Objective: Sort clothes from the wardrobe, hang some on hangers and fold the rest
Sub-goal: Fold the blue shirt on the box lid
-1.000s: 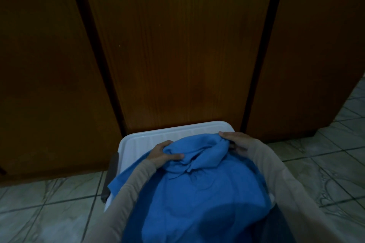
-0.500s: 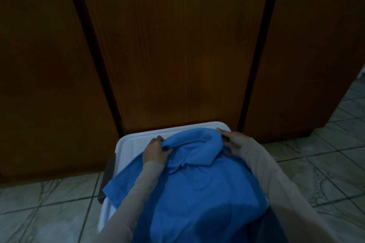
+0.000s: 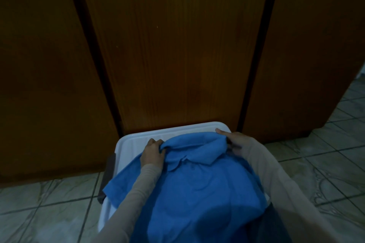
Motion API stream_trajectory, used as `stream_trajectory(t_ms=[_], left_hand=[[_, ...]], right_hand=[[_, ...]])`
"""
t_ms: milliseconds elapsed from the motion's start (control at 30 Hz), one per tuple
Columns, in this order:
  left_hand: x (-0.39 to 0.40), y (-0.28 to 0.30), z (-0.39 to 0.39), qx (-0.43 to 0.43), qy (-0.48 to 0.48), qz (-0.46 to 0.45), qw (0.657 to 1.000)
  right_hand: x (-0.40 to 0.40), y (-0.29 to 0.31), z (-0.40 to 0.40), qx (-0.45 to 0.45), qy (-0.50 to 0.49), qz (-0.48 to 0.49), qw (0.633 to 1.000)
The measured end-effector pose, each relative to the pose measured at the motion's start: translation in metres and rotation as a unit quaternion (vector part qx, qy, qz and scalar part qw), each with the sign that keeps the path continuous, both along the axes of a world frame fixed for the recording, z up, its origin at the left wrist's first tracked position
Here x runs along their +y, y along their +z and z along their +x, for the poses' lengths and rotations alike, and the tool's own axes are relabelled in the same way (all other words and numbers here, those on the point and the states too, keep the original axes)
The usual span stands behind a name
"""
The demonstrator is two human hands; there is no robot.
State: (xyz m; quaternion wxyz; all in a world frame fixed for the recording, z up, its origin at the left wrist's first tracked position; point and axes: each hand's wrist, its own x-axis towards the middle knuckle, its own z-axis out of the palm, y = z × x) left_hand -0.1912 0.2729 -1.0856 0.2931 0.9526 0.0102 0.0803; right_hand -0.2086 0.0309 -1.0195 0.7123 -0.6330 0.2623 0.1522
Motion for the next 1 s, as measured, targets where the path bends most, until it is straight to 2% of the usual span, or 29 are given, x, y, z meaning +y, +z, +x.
stream_trajectory(t_ms=[100, 200, 333, 433, 567, 700, 833, 933, 1000], left_hand=[[-0.003, 0.003, 0.0, 0.009, -0.016, 0.006, 1.0], [-0.005, 0.004, -0.002, 0.04, -0.065, 0.019, 0.997], [-0.005, 0.005, -0.004, 0.058, -0.081, -0.033, 0.994], [0.0, 0.006, -0.002, 0.063, -0.085, -0.026, 0.994], [-0.006, 0.014, -0.002, 0.037, -0.036, -0.054, 0.997], [-0.013, 0.031, -0.004, -0.019, 0.029, 0.013, 0.999], [-0.014, 0.043, -0.003, -0.069, 0.03, 0.103, 0.992], [-0.015, 0.051, -0.002, -0.069, 0.01, 0.205, 0.976], [-0.012, 0.054, 0.003, -0.057, 0.001, 0.236, 0.97]], right_hand=[[0.006, -0.01, 0.003, -0.01, -0.047, -0.015, 0.999], [0.008, -0.012, 0.005, -0.023, -0.052, -0.055, 0.997], [0.006, 0.0, -0.001, -0.029, 0.023, -0.119, 0.992], [0.0, 0.003, -0.004, -0.05, 0.111, -0.222, 0.967], [0.0, -0.005, -0.001, -0.073, 0.1, -0.329, 0.936], [0.003, -0.009, 0.001, -0.089, 0.081, -0.489, 0.864], [0.009, -0.003, -0.003, -0.108, 0.053, -0.539, 0.833], [0.011, 0.0, -0.003, -0.123, 0.055, -0.59, 0.796], [0.012, 0.003, -0.002, -0.129, 0.069, -0.602, 0.785]])
